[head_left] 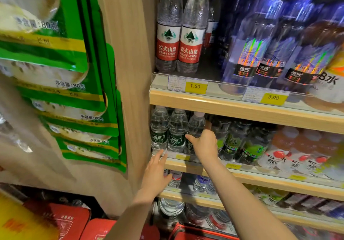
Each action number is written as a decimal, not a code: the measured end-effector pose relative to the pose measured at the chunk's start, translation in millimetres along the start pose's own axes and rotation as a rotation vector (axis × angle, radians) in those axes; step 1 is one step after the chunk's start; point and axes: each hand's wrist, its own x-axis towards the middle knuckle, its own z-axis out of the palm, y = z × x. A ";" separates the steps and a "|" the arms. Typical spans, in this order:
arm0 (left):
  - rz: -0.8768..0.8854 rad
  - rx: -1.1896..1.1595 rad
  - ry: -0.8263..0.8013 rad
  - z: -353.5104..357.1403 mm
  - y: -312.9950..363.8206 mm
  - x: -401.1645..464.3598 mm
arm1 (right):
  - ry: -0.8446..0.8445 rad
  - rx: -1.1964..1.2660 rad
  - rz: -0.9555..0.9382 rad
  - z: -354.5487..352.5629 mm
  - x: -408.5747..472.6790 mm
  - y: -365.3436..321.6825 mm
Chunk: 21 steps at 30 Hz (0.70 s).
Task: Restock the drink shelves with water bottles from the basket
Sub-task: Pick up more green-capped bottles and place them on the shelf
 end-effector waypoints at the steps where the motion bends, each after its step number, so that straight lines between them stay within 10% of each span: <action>1: -0.002 -0.016 -0.001 -2.0 1.4 0.3 | -0.008 -0.040 -0.005 -1.8 -0.8 -1.3; 11: 0.082 -0.098 0.019 -12.5 19.9 7.4 | 0.010 -0.323 -0.106 -28.3 -9.4 -10.4; 21: 0.132 0.059 0.070 1.9 8.0 9.1 | 0.080 -0.078 -0.201 -8.6 -11.8 4.7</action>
